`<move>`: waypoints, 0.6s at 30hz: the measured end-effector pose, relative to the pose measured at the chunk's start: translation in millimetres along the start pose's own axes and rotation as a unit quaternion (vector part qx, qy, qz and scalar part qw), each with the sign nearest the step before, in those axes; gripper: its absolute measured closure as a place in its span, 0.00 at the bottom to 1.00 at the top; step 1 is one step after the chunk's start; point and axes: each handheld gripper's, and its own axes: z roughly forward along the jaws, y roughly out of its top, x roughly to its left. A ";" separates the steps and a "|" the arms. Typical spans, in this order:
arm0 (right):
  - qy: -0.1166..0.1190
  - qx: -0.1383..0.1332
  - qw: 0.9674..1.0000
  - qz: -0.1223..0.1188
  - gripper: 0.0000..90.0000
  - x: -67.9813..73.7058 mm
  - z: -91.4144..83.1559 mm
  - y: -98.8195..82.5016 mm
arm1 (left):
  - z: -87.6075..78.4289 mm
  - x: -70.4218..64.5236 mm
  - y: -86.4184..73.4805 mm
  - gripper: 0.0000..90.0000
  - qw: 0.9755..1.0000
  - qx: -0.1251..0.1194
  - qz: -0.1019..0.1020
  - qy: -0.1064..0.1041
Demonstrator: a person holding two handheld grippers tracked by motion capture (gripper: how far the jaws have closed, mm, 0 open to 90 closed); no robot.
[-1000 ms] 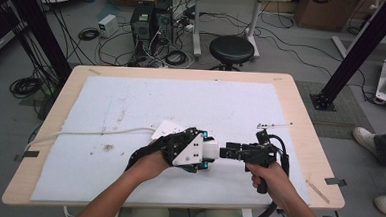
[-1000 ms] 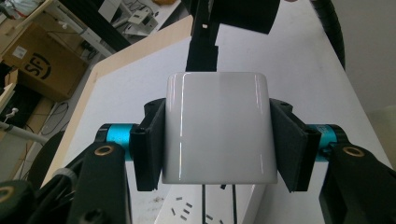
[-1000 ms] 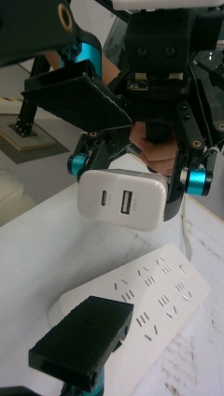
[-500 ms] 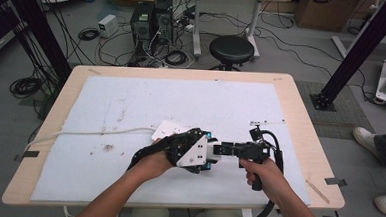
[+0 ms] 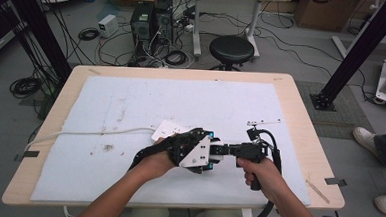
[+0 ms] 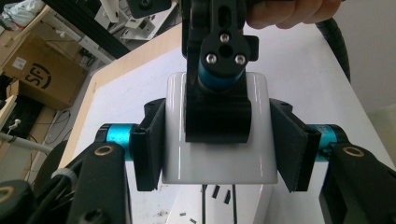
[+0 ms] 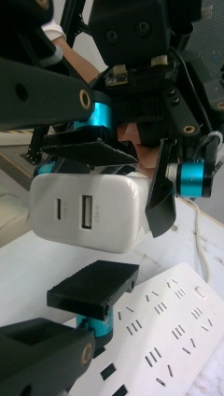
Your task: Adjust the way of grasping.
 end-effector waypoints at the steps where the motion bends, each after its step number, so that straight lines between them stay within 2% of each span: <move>1: 0.001 -0.001 1.000 0.001 0.52 -0.1 -0.1 -0.1 | -0.1 0.2 0.3 0.47 1.000 0.001 0.003 0.001; 6: 0.023 -0.005 1.000 0.015 0.68 -1.3 -1.0 -1.1 | 0.6 -0.3 0.9 0.47 1.000 0.002 0.001 0.005; 9: 0.029 -0.005 0.999 0.025 0.70 -3.1 -0.9 -0.7 | 1.7 0.5 0.8 0.47 1.000 0.003 0.000 0.005; 13: 0.025 -0.007 0.999 0.033 0.70 -3.1 -1.1 -0.7 | 3.1 0.8 0.3 0.47 1.000 0.004 -0.008 0.004; 18: 0.002 -0.011 1.000 0.024 0.70 -3.8 -2.8 -1.0 | 2.2 4.6 -3.4 0.44 0.999 0.002 -0.040 -0.003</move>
